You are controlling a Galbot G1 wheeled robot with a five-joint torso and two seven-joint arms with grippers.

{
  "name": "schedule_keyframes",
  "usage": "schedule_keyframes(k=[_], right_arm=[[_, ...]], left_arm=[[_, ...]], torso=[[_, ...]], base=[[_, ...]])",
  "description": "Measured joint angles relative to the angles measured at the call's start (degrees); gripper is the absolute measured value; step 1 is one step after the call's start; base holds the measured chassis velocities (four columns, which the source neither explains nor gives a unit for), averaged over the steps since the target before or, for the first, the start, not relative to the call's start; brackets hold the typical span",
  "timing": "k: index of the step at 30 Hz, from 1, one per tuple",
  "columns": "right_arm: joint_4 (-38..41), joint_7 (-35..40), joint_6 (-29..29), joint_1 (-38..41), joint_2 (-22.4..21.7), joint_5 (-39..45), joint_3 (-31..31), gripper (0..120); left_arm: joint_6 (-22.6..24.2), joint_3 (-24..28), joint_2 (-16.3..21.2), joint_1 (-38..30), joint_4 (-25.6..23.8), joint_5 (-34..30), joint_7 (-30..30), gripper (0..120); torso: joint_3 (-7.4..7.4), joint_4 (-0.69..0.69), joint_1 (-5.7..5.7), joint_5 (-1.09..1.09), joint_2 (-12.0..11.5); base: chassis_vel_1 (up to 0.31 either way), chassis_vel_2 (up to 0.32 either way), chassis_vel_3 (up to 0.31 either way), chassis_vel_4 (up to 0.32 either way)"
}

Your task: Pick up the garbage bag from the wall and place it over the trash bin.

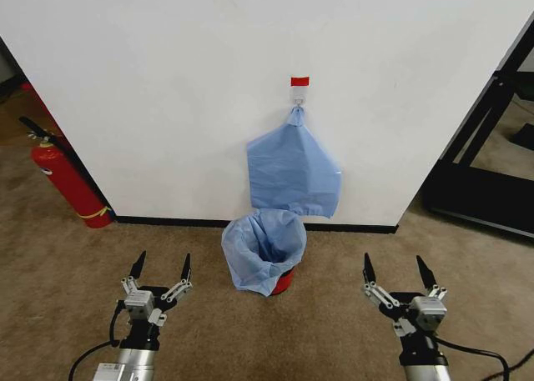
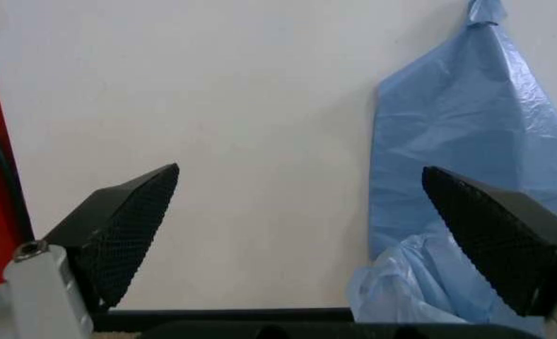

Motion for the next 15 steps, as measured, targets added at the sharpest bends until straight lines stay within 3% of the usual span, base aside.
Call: schedule_keyframes(k=[15], right_arm=[[0.0, 0.0, -0.2, 0.1, 0.0, 0.3, 0.0, 100]], left_arm=[[0.3, 0.1, 0.1, -0.2, 0.0, -0.3, -0.1, 100]], torso=[[0.00, 0.00, 0.00, 0.00, 0.0]], base=[[0.000, 0.000, 0.000, 0.000]])
